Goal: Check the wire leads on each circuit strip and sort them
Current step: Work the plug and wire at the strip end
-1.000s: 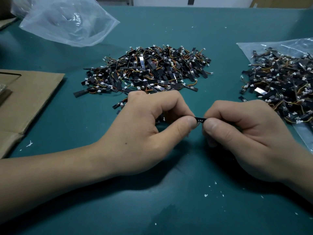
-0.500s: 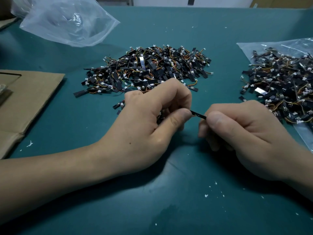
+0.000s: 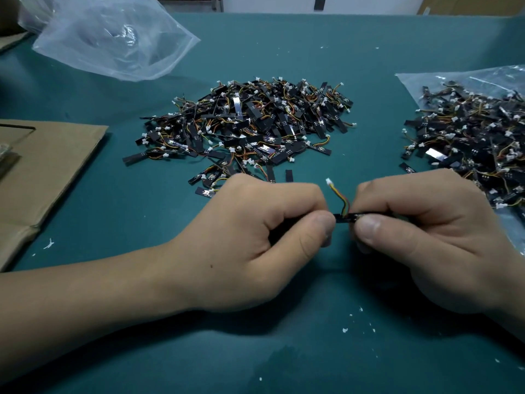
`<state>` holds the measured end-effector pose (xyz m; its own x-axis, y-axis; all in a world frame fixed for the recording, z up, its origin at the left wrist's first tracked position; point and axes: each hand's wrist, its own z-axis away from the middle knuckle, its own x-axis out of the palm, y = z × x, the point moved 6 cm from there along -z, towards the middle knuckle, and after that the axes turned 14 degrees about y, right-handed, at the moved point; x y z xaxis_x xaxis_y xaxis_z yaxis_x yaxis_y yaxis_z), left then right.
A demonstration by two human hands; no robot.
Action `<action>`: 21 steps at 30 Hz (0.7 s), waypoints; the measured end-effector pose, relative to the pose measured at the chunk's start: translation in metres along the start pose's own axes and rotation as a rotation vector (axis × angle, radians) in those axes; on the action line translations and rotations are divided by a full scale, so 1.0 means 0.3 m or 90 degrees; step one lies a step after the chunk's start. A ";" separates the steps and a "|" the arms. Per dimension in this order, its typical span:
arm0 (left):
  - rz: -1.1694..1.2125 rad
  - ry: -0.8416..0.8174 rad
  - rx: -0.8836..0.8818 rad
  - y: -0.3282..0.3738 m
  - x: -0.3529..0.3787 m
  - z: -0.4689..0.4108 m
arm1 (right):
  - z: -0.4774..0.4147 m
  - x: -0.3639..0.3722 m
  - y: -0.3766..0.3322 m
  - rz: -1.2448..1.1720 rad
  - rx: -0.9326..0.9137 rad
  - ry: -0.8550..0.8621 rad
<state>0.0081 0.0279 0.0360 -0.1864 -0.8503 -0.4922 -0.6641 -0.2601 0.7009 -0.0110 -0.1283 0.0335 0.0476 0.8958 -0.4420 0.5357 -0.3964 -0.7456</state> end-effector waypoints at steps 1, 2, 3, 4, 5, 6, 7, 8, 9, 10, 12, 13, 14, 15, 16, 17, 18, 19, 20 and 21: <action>-0.001 -0.011 0.005 0.003 0.002 0.000 | 0.000 0.001 -0.004 0.013 -0.010 -0.002; 0.001 -0.020 0.006 0.005 0.004 0.001 | 0.000 0.003 -0.005 0.024 -0.017 -0.006; 0.002 -0.026 0.005 0.005 0.003 0.001 | 0.000 0.005 -0.005 0.031 -0.020 -0.011; 0.000 -0.029 0.004 0.004 0.003 0.000 | 0.000 0.006 -0.002 0.036 -0.018 -0.019; -0.005 -0.030 0.002 0.003 0.004 -0.001 | 0.000 0.010 0.001 0.039 -0.013 -0.031; -0.011 -0.031 -0.002 0.000 0.006 -0.001 | 0.001 0.015 0.004 0.040 -0.006 -0.047; -0.018 -0.031 -0.007 -0.004 0.007 -0.001 | 0.001 0.021 0.006 0.040 0.001 -0.062; -0.021 -0.033 -0.012 -0.006 0.009 -0.001 | 0.000 0.025 0.008 0.042 0.006 -0.070; -0.017 -0.035 -0.019 -0.007 0.009 -0.001 | -0.001 0.027 0.008 0.047 0.006 -0.069; -0.006 -0.039 -0.028 -0.008 0.010 -0.001 | -0.004 0.026 0.006 0.052 0.004 -0.063; 0.014 -0.044 -0.044 -0.009 0.010 -0.001 | -0.007 0.021 0.000 0.052 0.001 -0.046; 0.012 -0.043 -0.047 -0.009 0.010 -0.002 | -0.007 0.019 -0.001 0.052 0.002 -0.042; 0.005 -0.041 -0.048 -0.010 0.009 -0.003 | -0.006 0.020 -0.001 0.051 0.004 -0.044; -0.001 -0.040 -0.048 -0.011 0.009 -0.003 | -0.005 0.022 0.000 0.049 0.008 -0.049; -0.004 -0.041 -0.049 -0.012 0.009 -0.003 | -0.005 0.025 0.002 0.044 0.015 -0.055; -0.004 -0.043 -0.051 -0.013 0.010 -0.003 | -0.005 0.027 0.003 0.042 0.017 -0.060; -0.005 -0.043 -0.052 -0.013 0.010 -0.003 | -0.005 0.027 0.002 0.047 0.013 -0.063; -0.008 -0.042 -0.052 -0.012 0.010 -0.003 | -0.006 0.027 0.000 0.057 0.006 -0.063; -0.013 -0.039 -0.049 -0.010 0.010 -0.003 | -0.008 0.027 -0.002 0.064 0.000 -0.062; -0.017 -0.035 -0.046 -0.009 0.009 -0.004 | -0.009 0.026 -0.003 0.065 -0.002 -0.060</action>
<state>0.0103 0.0256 0.0334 -0.2097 -0.8169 -0.5374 -0.6153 -0.3169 0.7218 -0.0089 -0.1204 0.0320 0.0230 0.8274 -0.5611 0.5347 -0.4844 -0.6925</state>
